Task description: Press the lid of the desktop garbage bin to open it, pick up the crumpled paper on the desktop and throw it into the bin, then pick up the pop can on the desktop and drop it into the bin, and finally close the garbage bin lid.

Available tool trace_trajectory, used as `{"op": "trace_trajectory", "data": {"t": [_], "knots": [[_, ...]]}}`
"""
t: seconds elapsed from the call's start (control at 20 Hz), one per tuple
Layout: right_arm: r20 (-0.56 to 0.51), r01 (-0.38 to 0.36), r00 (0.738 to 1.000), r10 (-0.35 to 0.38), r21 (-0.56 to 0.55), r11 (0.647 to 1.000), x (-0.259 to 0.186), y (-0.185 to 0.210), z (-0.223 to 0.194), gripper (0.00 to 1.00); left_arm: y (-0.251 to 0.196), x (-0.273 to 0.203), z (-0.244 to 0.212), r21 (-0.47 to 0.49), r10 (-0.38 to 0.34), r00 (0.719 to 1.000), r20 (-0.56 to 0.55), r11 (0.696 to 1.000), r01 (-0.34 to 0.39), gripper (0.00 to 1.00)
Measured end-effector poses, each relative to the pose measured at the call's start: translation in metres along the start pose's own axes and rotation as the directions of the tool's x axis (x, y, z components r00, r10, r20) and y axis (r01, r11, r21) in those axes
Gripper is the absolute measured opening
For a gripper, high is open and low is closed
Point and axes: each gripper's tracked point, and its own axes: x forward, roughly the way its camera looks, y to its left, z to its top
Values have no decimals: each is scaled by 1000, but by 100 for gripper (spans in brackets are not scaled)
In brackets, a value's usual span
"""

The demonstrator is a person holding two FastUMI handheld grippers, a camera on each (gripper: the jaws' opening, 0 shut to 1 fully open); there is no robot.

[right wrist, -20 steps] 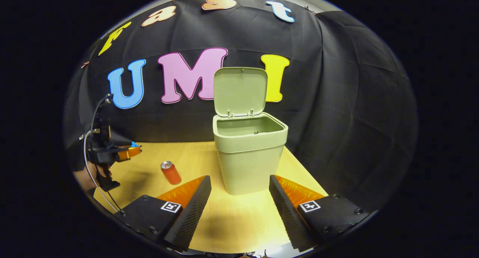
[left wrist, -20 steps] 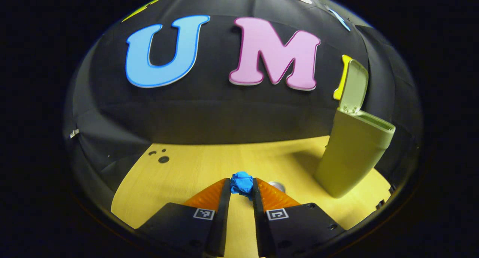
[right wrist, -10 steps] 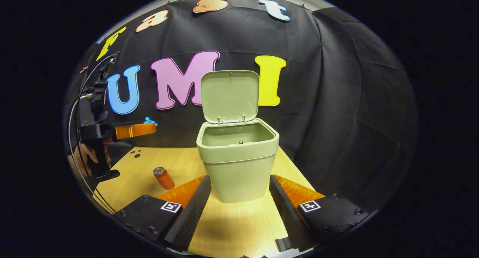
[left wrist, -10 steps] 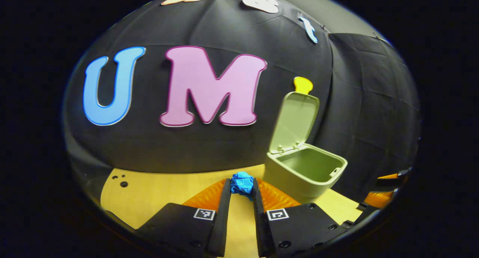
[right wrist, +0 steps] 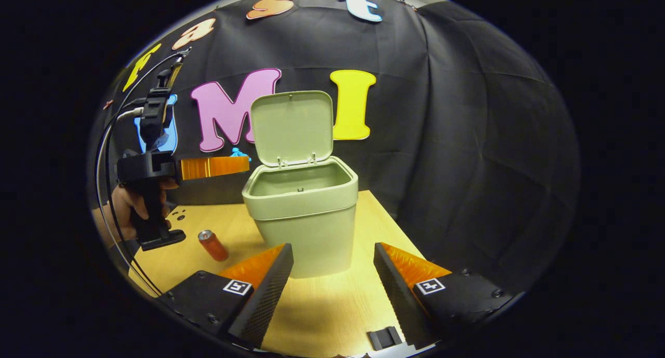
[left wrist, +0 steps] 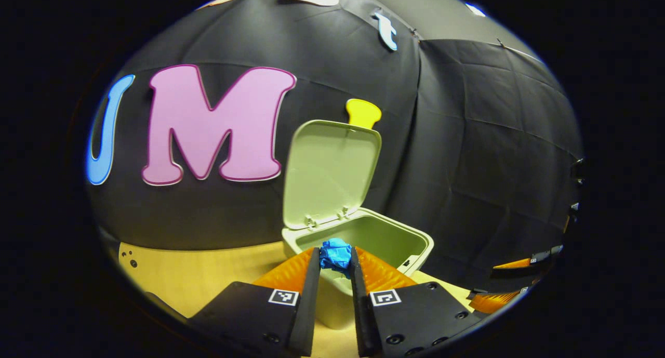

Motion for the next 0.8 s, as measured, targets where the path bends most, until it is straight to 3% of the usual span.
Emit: {"op": "trace_trajectory", "data": {"t": [0.35, 0.6, 0.8], "knots": [[-51, -18, 999, 19, 17, 1000, 4, -7, -16, 98, -21, 29, -18, -14, -34, 998, -49, 999, 33, 34], [-63, -37, 997, 38, 16, 999, 6, -4, -16, 98, -24, 33, -27, -23, -41, 997, -70, 999, 39, 39], [-67, -42, 997, 43, 15, 999, 7, 0, -14, 98, -19, 33, -33, -23, -22, 996, -83, 1000, 20, 48]]}}
